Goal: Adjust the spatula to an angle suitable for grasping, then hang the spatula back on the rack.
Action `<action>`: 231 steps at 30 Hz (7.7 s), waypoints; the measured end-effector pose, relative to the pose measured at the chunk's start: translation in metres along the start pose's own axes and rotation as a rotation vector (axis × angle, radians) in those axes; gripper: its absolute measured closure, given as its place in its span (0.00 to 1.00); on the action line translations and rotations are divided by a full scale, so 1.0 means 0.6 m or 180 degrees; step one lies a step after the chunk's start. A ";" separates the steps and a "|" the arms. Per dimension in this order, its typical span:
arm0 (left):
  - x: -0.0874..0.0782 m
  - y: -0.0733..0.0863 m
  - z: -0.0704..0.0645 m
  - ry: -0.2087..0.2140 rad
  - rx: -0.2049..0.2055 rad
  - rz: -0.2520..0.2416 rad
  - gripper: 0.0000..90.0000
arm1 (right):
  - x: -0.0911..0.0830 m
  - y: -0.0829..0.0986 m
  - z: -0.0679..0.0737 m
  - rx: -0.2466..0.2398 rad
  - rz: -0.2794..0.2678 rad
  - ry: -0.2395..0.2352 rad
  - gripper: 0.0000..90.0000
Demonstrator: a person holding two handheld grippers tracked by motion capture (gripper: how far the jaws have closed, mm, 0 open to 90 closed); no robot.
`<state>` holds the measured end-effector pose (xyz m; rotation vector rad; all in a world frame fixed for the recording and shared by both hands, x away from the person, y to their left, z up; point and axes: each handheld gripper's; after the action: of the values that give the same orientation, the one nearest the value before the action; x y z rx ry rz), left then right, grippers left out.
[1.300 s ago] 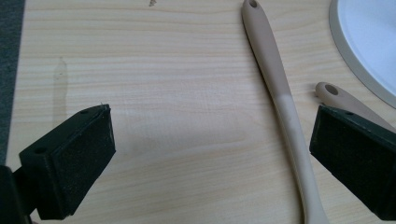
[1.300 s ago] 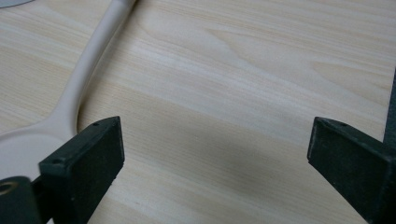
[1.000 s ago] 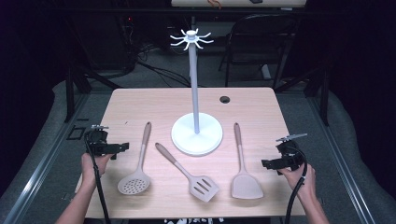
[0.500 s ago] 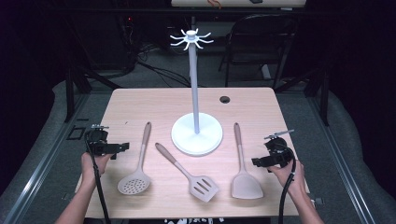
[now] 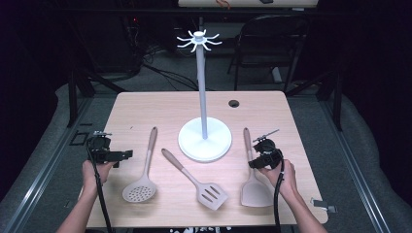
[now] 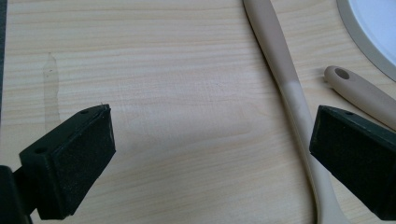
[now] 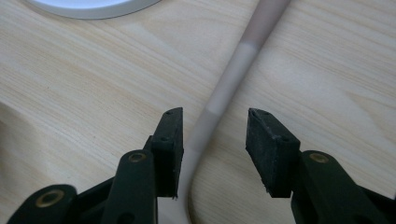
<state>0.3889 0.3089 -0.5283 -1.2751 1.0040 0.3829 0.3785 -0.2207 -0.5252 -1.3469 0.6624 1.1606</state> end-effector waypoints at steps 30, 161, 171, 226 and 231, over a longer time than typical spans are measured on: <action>0.002 0.000 0.001 0.0035 0.0042 -0.0023 0.00 | 0.021 -0.001 0.002 -0.0126 0.0314 0.0142 0.75; -0.048 -0.079 -0.152 0.0743 0.0579 -0.0841 0.02 | -0.091 0.007 0.088 -0.1047 -0.0883 -0.0289 0.88; -0.030 -0.096 -0.180 0.0921 0.0664 -0.0850 0.01 | -0.086 -0.014 0.105 -0.1113 -0.0931 -0.0298 0.88; 0.034 -0.196 -0.330 0.2019 0.0740 -0.1529 0.78 | -0.061 -0.065 0.187 -0.1301 -0.1183 -0.0422 0.88; 0.036 -0.197 -0.335 0.2016 0.0723 -0.1554 0.83 | -0.064 -0.064 0.190 -0.1269 -0.1254 -0.0435 0.87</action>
<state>0.4059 0.0840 -0.4657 -1.4067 1.1663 -0.5310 0.3724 -0.1156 -0.4558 -1.6239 0.0540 1.0791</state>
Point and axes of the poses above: each handheld gripper's, and its own axes: x roughly forward along the jaws, y roughly out of its underside, z roughly to its left, and after that the axes turned 13 degrees about x, right-handed
